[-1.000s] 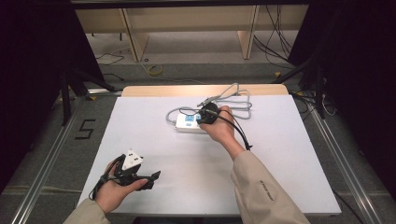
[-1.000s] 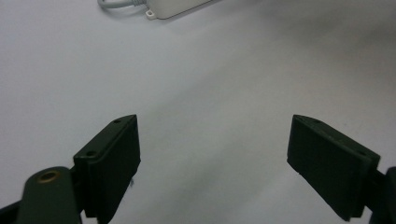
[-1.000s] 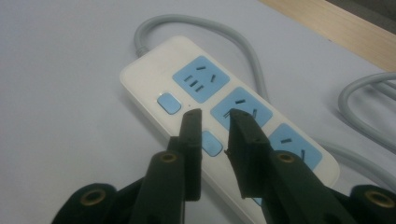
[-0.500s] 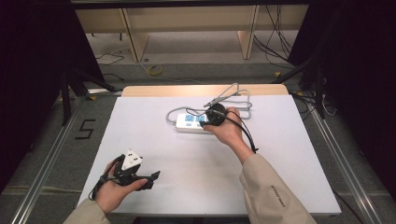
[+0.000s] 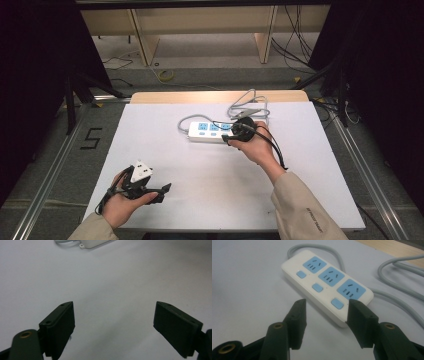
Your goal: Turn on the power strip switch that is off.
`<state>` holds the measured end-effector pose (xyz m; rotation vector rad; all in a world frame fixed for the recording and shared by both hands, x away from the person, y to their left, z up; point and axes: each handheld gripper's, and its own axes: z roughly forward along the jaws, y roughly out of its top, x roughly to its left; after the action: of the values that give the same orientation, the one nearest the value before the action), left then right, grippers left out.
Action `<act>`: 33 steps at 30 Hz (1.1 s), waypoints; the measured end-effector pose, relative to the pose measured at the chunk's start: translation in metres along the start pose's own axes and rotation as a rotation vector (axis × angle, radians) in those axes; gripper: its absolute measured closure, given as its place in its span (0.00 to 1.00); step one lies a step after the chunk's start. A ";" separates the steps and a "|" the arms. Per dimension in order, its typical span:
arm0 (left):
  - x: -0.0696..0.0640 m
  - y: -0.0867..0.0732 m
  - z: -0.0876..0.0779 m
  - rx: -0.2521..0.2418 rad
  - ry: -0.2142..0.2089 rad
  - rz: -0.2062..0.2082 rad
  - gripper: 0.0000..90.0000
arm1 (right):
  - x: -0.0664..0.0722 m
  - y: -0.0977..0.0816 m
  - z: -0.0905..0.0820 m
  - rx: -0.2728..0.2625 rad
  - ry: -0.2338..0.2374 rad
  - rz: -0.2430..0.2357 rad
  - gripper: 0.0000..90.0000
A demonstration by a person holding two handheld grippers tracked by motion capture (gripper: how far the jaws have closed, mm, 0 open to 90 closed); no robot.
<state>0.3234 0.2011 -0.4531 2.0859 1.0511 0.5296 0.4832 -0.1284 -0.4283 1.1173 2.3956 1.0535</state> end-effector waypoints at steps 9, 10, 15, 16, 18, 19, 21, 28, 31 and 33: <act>0.000 0.000 0.000 0.000 -0.001 0.000 0.19 | -0.007 -0.021 -0.027 -0.016 0.009 0.023 0.46; 0.000 0.000 0.000 0.001 -0.001 0.000 0.19 | -0.008 -0.029 -0.034 -0.021 0.010 0.029 0.45; 0.000 -0.001 0.000 0.000 0.001 0.001 0.19 | -0.008 -0.044 -0.047 -0.043 0.020 0.033 0.42; 0.000 -0.001 0.000 0.002 0.001 0.001 0.19 | -0.007 -0.048 -0.051 -0.049 0.026 0.035 0.41; 0.000 -0.001 0.000 0.000 0.002 0.000 0.19 | -0.007 -0.057 -0.058 -0.061 0.033 0.030 0.40; 0.000 -0.001 0.000 0.000 0.001 0.000 0.19 | -0.007 -0.061 -0.062 -0.065 0.038 0.030 0.39; 0.000 -0.001 0.001 0.004 -0.001 0.002 0.19 | -0.007 -0.071 -0.071 -0.081 0.043 0.033 0.39; -0.001 -0.001 0.001 0.004 -0.003 0.004 0.19 | -0.002 -0.101 -0.094 -0.108 0.036 0.034 0.39; -0.002 0.000 0.001 0.000 -0.005 0.012 0.19 | 0.002 -0.114 -0.104 -0.117 0.033 0.041 0.39; -0.002 0.000 0.000 0.000 -0.006 0.011 0.19 | 0.003 -0.119 -0.109 -0.124 0.032 0.042 0.39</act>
<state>0.3219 0.1992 -0.4530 2.0929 1.0368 0.5288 0.3591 -0.2310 -0.4391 1.1200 2.3042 1.2245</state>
